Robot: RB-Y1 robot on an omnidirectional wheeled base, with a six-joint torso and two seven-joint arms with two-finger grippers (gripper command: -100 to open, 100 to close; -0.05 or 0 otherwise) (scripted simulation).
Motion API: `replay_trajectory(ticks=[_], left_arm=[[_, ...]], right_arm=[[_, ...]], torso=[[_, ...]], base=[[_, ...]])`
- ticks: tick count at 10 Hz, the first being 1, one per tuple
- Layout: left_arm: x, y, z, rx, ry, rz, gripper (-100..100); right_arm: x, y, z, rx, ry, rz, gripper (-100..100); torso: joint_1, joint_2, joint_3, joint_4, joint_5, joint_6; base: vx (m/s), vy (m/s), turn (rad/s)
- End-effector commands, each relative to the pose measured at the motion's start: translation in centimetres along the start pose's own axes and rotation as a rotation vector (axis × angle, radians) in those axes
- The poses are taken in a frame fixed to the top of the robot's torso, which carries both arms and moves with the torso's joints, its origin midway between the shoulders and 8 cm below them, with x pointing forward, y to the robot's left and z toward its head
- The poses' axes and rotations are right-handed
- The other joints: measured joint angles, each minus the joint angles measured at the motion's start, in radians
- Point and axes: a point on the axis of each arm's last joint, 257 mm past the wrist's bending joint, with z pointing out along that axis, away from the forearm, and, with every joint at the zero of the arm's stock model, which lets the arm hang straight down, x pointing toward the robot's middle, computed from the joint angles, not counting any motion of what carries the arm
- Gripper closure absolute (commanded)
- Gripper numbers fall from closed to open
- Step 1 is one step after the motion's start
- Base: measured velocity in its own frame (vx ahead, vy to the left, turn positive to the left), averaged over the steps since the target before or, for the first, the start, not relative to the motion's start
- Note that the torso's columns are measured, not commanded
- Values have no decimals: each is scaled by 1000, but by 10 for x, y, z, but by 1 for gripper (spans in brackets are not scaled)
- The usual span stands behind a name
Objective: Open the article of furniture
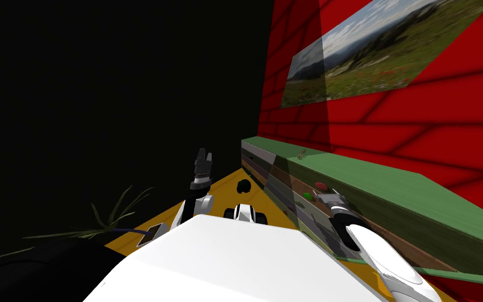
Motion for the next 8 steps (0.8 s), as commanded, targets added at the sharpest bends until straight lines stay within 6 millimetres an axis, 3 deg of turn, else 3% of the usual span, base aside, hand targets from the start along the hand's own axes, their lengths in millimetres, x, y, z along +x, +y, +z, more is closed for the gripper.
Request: replay_trajectory(ticks=[1, 3, 4, 7, 8], left_arm=[[0, 0, 0, 0, 0, 0, 0], [0, 0, 0, 0, 0, 0, 0], [0, 0, 0, 0, 0, 0, 0], [0, 0, 0, 0, 0, 0, 0], [0, 0, 0, 0, 0, 0, 0]], right_arm=[[10, -12, 1, 21, 19, -1, -100], [9, -11, 1, 17, 17, -5, -100], [0, 0, 0, 0, 0, 0, 100], [3, -4, 0, 8, 4, -3, 100], [6, -10, -4, 19, 11, -46, -100]], torso=[[-1, -1, 0, 0, 0, -1], [4, -1, -1, 0, 1, 0], [6, -1, -1, 0, 1, 0], [5, -6, -3, -2, -1, -6], [4, -8, -4, -2, 0, -4]], base=[[35, -25, 122], [12, -16, -1], [-23, 17, -241], [-34, 13, -39], [7, 22, -24]])
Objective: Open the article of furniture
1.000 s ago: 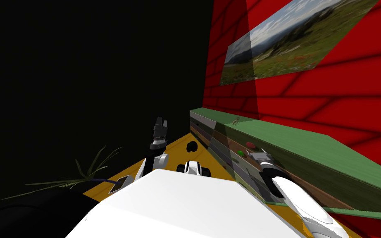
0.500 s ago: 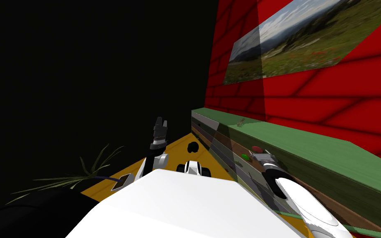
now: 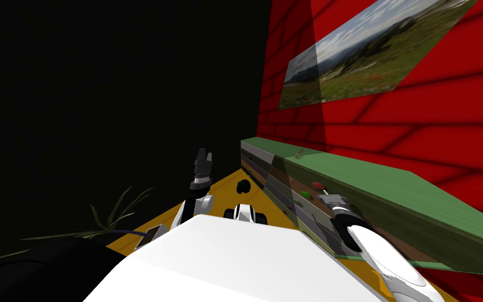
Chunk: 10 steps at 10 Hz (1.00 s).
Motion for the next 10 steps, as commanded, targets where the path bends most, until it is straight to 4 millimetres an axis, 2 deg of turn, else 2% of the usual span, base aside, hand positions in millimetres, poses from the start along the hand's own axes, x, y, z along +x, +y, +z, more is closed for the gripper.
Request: replay_trajectory(ticks=[1, 9, 10], left_arm=[[0, 0, 0, 0, 0, 0, 0], [0, 0, 0, 0, 0, 0, 0], [0, 0, 0, 0, 0, 0, 0]], right_arm=[[4, -8, -5, 16, 8, -74, -100], [8, -20, -12, 38, 19, -180, -100], [11, -28, -17, 53, 27, -251, -100]], torso=[[1, 0, 0, 0, 1, 2], [1, 5, 3, 2, 1, 4], [0, 6, 3, 2, 1, 4]], base=[[49, 52, -27], [28, 30, -11], [38, 47, -36]])
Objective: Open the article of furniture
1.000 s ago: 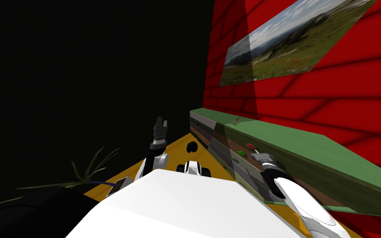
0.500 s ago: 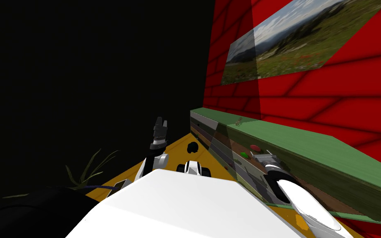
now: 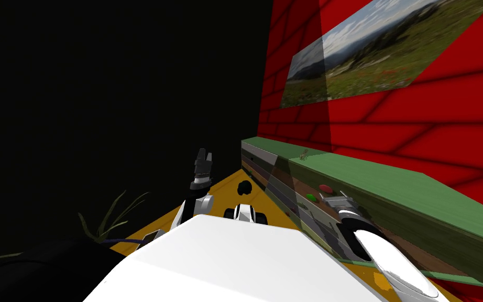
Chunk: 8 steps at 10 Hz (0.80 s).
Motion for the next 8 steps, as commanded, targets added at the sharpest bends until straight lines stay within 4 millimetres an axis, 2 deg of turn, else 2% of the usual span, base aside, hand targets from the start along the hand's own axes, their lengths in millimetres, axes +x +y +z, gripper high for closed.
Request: replay_trajectory(ticks=[1, 3, 4, 5, 6, 7, 8], left_arm=[[0, 0, 0, 0, 0, 0, 0], [0, 0, 0, 0, 0, 0, 0], [0, 0, 0, 0, 0, 0, 0], [0, 0, 0, 0, 0, 0, 0], [0, 0, 0, 0, 0, 0, 0], [0, 0, 0, 0, 0, 0, 0], [0, 0, 0, 0, 0, 0, 0]], right_arm=[[5, -8, -5, 16, 9, -74, -100], [5, -9, -5, 18, 9, -81, -100], [18, -18, -4, 34, 35, -78, -100], [12, -13, -5, 27, 24, -79, -100], [5, -9, -5, 18, 9, -82, 100], [8, -9, -5, 21, 15, -81, 100], [3, -14, -5, 25, 4, -87, 100]], torso=[[2, -1, -1, 0, 0, 0], [1, 0, 0, 0, 0, 0], [-1, 1, 1, 0, 0, 0], [-2, -1, 0, 0, -1, -1], [-1, 0, 0, 0, 0, 1], [2, 2, 1, 0, 0, 1], [-2, -2, 1, -3, -7, -3]], base=[[50, 48, -31], [22, 24, 1], [43, -26, 218], [28, -23, 64], [-14, 9, -189], [-7, -6, -75], [-57, 105, -31]])
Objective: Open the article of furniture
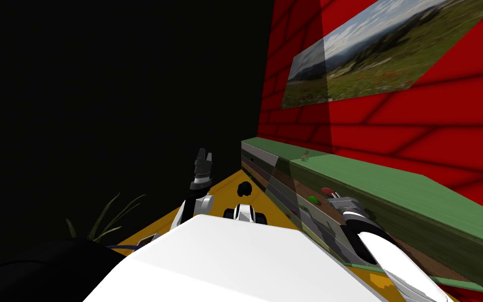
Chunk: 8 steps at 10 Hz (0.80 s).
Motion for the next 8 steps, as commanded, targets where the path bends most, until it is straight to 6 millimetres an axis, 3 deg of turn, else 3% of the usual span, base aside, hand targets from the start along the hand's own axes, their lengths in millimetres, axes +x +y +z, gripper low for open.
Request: replay_trajectory(ticks=[1, 4, 8], left_arm=[[0, 0, 0, 0, 0, 0, 0], [0, 0, 0, 0, 0, 0, 0], [0, 0, 0, 0, 0, 0, 0]], right_arm=[[-3, 3, -2, -15, -9, -3, 100], [-3, -1, -2, -14, -14, -9, 100], [16, -5, -2, -15, 21, -4, 100]], torso=[[3, -1, -1, 0, 1, 1], [2, -3, -2, 0, 2, -1], [5, 3, 0, 4, 8, 3]], base=[[-118, 155, -48], [-101, 146, -37], [-127, 143, 103]])
